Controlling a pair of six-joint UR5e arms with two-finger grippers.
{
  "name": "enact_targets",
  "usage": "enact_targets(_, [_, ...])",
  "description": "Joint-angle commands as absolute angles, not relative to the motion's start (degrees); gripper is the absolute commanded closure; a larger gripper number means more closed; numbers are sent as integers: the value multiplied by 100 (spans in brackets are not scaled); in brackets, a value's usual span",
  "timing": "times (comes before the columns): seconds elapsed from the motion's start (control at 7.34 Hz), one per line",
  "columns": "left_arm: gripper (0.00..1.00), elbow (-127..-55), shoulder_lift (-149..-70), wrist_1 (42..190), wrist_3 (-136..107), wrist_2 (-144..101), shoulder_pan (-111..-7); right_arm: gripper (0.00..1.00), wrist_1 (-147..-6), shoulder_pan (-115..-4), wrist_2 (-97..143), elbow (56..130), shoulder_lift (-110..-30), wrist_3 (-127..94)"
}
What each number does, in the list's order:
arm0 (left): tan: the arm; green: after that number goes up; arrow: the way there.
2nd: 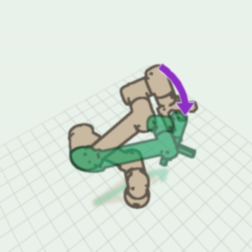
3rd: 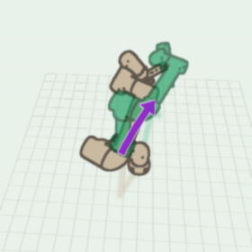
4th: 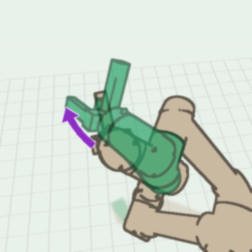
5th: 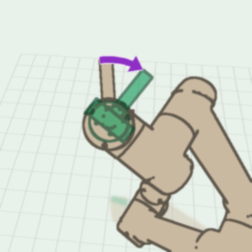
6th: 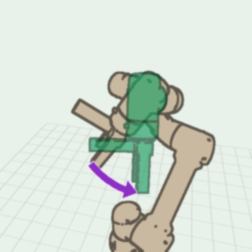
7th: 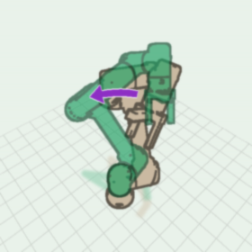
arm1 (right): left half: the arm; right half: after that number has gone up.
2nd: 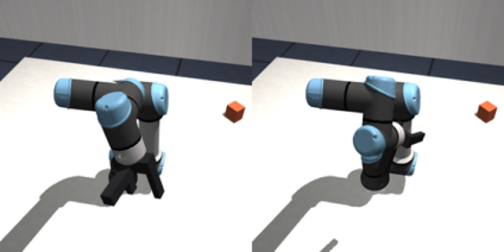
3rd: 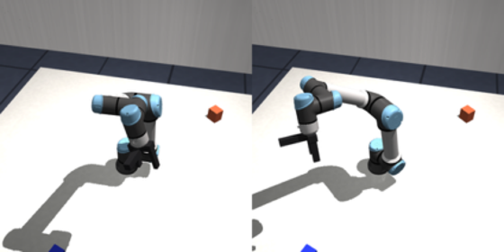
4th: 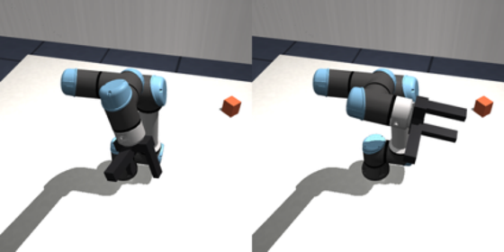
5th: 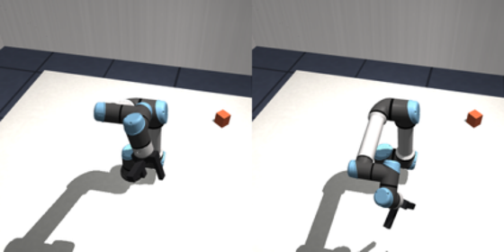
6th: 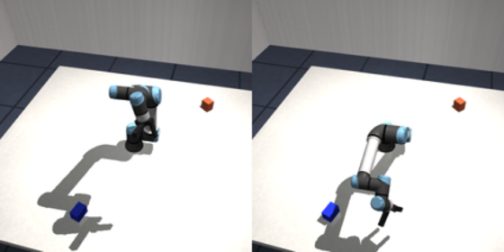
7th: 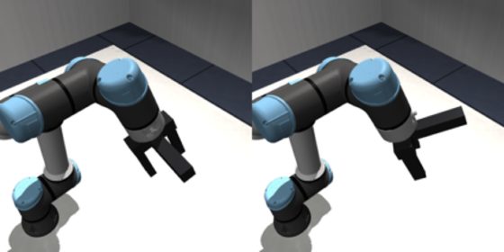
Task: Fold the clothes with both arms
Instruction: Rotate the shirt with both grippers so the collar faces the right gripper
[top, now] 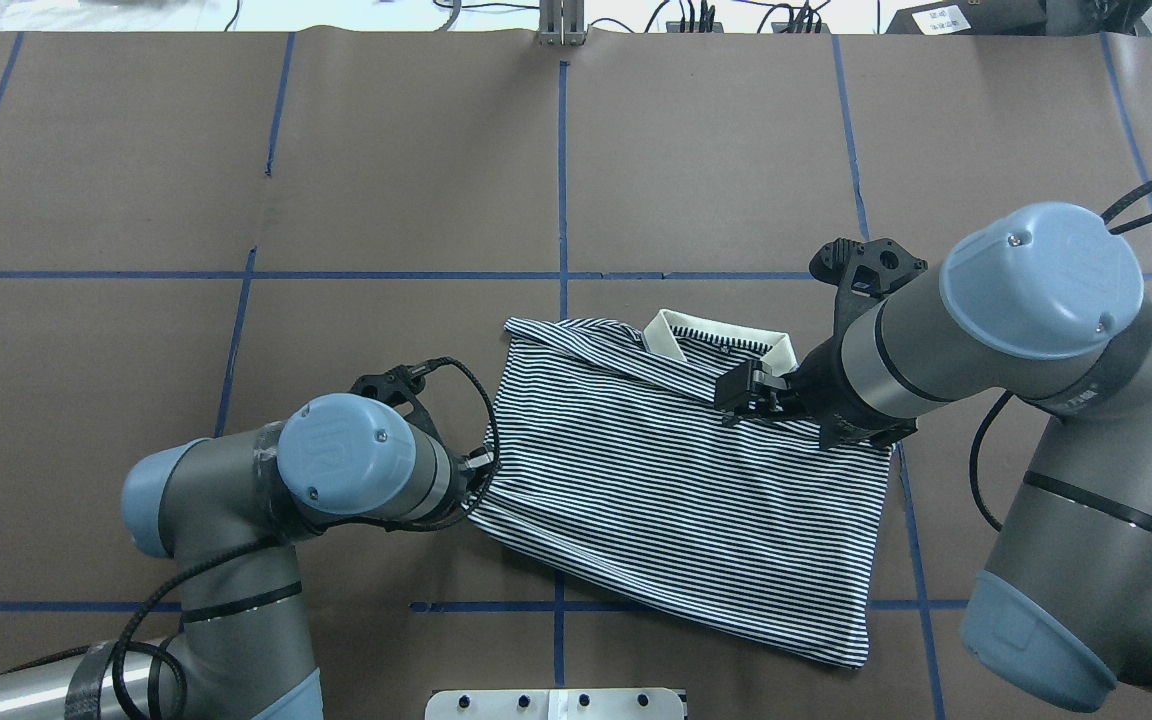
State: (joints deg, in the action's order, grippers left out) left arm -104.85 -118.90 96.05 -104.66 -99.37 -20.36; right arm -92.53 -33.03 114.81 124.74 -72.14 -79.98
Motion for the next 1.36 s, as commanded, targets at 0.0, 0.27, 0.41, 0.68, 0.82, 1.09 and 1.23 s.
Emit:
enact_targets(0.0, [100, -10381, -11892, 9308, -9732, -9548, -2468, 0, -9246, -3305, 11452, 12480, -7207, -7998])
enact_targets(0.27, [100, -9838, -11935, 9996, -9230, -9387, -2906, 0, -9229, -3313, 11312, 12480, -7207, -7998])
enact_targets(0.41, [100, -9400, -12075, 10402, -9176, -9361, -3205, 0, -9220, -3322, 11207, 12480, -7207, -7998])
enact_targets(0.68, [100, -8556, -12784, 10554, -8414, -9230, -3759, 0, -9220, -3296, 11039, 12480, -7190, -8007])
enact_targets(0.82, [100, -8004, -13084, 10999, -8002, -8907, -3910, 0, -9220, -3296, 10891, 12480, -7198, -7998])
enact_targets(1.09, [100, -7159, -13584, 11792, -7455, -8379, -4008, 0, -9211, -3287, 10846, 12472, -7189, -7998])
enact_targets(1.23, [100, -6537, -13988, 12039, -7236, -8115, -4008, 0, -9220, -3287, 10846, 12463, -7198, -7989])
